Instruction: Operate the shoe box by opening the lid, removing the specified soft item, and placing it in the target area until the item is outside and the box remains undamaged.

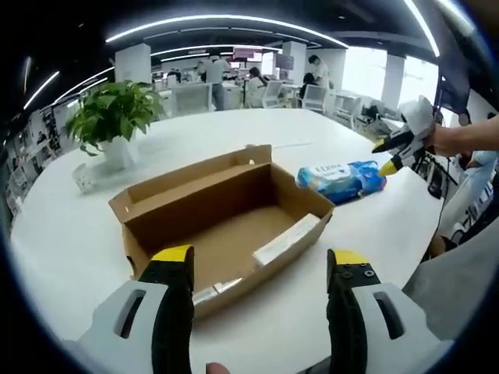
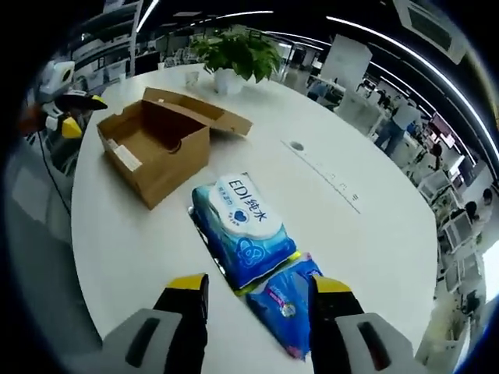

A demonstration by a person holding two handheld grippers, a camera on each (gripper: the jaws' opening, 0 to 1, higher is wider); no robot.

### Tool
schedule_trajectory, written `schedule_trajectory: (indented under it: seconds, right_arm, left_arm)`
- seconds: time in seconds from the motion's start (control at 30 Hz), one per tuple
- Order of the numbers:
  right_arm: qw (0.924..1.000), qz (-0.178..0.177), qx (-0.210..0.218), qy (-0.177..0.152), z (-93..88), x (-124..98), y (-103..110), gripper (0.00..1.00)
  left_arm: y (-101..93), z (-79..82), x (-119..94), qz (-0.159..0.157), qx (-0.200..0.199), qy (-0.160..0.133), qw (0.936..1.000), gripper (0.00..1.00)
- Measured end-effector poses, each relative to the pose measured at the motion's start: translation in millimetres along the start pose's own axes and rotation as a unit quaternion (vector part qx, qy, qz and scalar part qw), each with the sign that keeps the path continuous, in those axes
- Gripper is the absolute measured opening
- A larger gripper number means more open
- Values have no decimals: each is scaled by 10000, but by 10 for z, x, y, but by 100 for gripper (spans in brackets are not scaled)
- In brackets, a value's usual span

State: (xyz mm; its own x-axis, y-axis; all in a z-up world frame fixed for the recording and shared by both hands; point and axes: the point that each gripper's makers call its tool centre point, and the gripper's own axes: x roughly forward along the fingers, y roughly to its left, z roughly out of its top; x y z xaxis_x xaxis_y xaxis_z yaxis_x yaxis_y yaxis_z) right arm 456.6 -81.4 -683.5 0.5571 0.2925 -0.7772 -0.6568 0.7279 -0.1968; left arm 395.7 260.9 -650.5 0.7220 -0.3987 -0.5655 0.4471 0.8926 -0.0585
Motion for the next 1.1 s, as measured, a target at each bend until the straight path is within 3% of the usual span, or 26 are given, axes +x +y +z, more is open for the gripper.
schedule_trajectory:
  seconds: [0.47,0.8,1.1]
  right_arm:
    - [9990,7,282,-351,226,-92,287,49]
    - [9944,-56,669,-812,510,-169,471,51]
    - [9905,-92,891,-1038,612,-212,625,51]
  left_arm:
    - [-145,11,19,-196,149,8,9997,68]
    - [-271,15,30,-357,297,16,9989,68]
    - [-308,31,19,-414,254,-21,9988,68]
